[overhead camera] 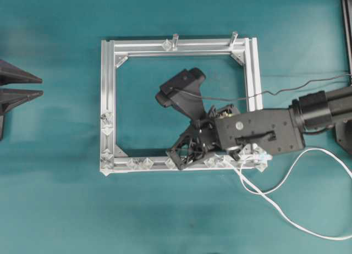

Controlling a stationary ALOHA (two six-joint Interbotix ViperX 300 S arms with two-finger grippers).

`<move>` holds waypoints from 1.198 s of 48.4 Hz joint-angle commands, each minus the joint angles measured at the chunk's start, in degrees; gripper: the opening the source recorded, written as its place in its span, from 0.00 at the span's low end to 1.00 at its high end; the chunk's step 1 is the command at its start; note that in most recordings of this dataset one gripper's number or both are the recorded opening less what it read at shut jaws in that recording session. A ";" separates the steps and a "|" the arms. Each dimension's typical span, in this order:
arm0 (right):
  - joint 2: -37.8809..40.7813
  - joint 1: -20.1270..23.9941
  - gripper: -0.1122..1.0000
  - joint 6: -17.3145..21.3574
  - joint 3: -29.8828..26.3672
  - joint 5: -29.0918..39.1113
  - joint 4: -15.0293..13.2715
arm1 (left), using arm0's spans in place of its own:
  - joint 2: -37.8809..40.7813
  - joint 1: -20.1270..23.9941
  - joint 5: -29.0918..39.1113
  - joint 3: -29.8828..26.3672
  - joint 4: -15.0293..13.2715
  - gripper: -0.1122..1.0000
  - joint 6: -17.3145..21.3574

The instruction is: Move the cable alternately left and right between 8 closely spaced pins so it hooks onto each one.

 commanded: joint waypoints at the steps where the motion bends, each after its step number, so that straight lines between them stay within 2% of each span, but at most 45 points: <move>1: -1.14 1.14 0.24 0.79 -1.41 -0.09 0.09 | 0.44 0.18 -0.53 -0.62 0.18 0.44 -0.53; 28: -1.05 5.19 0.24 7.91 -1.49 -0.18 0.09 | 0.44 0.18 -0.53 -0.62 0.18 0.45 -0.53; 58: -1.05 5.36 0.24 8.35 -1.32 -0.26 0.00 | 0.44 0.18 -0.53 -0.62 0.09 0.45 -0.44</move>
